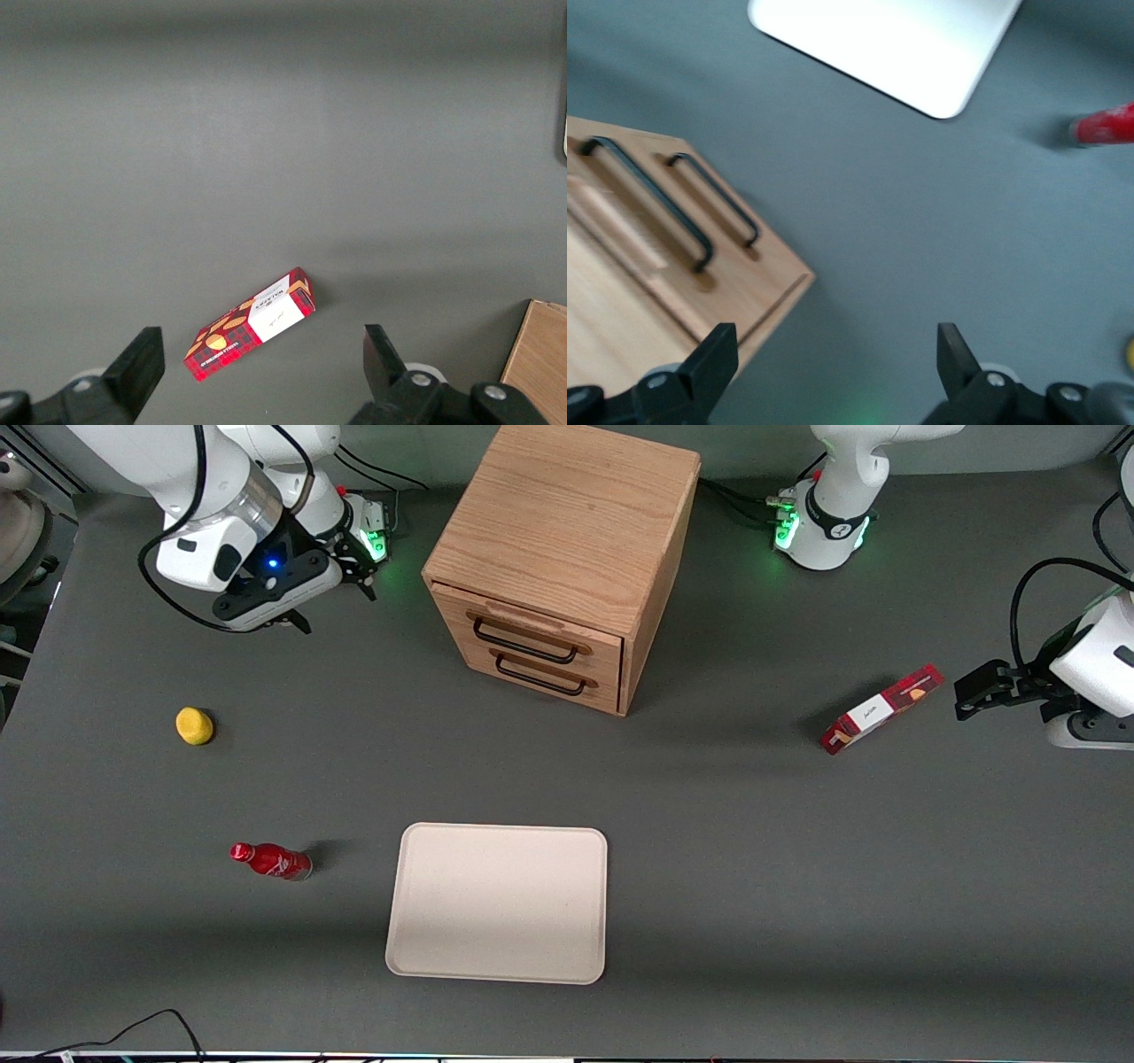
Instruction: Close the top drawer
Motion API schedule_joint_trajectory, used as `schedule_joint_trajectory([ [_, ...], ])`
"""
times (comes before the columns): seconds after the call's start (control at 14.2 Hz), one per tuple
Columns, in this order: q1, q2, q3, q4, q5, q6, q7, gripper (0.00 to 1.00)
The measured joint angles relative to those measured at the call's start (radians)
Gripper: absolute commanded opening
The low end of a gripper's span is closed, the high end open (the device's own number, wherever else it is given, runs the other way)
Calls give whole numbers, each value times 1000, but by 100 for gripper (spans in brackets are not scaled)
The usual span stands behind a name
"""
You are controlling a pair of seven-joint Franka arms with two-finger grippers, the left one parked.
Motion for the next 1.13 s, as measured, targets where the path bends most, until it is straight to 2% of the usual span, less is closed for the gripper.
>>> schedule_joint_trajectory([
  [0.14,-1,-9,-50,7,-17,2,4,100],
  [0.28,-6,-17,-141,15,-18,1,13,100],
  [0.42,-12,-20,-208,13,-19,-10,76,100],
  [0.56,-14,-20,-248,1,-42,-13,152,100],
  [0.85,-17,-21,-331,-64,-126,11,190,100],
  [0.99,-19,-22,-389,-96,-132,23,190,100],
  [1.13,-18,-23,-402,-103,-141,26,190,100],
])
